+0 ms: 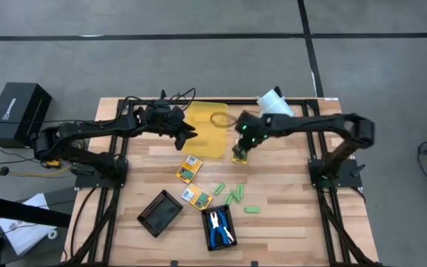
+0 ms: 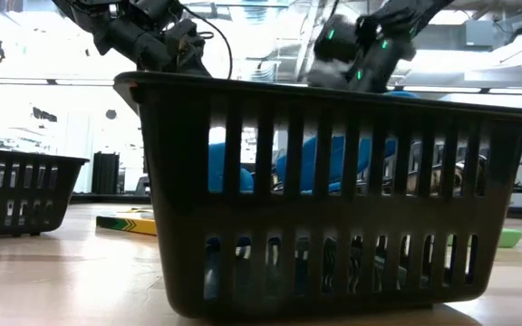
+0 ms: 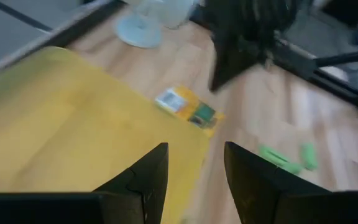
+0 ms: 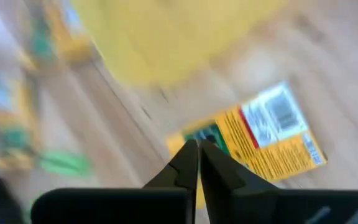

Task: Pick & Place School Supplies
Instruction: Put the box of crayon into the yellow bin

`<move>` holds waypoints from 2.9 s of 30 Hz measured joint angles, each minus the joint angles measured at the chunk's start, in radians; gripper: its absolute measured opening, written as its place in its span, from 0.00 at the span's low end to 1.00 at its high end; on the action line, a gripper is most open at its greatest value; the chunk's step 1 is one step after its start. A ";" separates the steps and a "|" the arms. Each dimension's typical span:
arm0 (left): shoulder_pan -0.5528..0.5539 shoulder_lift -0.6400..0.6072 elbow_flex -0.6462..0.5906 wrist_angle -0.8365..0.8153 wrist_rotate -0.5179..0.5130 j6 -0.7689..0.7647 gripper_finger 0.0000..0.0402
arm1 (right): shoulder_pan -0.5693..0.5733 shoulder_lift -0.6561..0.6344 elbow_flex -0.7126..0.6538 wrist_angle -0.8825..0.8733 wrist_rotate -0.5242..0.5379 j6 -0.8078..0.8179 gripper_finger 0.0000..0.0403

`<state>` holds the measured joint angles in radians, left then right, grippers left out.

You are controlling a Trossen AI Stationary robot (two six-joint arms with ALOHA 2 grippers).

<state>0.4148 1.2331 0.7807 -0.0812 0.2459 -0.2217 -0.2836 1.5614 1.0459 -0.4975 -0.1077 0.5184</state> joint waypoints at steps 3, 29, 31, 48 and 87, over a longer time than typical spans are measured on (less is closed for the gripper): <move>-0.010 0.000 0.000 -0.005 0.002 -0.005 0.37 | 0.016 -0.137 -0.084 0.122 0.004 0.223 0.10; 0.024 0.000 0.000 -0.002 -0.002 0.023 0.37 | 0.359 -0.142 -0.513 0.527 0.319 1.132 0.51; 0.024 0.000 0.000 -0.003 -0.002 0.023 0.37 | 0.358 -0.112 -0.513 0.567 0.318 1.137 0.50; 0.024 0.000 0.000 -0.008 -0.001 0.004 0.37 | 0.312 -0.045 -0.513 0.553 0.391 1.234 0.47; 0.024 0.000 -0.069 -0.008 0.015 -0.019 0.37 | 0.266 0.092 -0.509 0.767 0.357 1.239 0.44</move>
<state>0.4391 1.2331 0.7113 -0.0889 0.2612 -0.2411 -0.0177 1.6539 0.5369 0.2699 0.2497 1.7576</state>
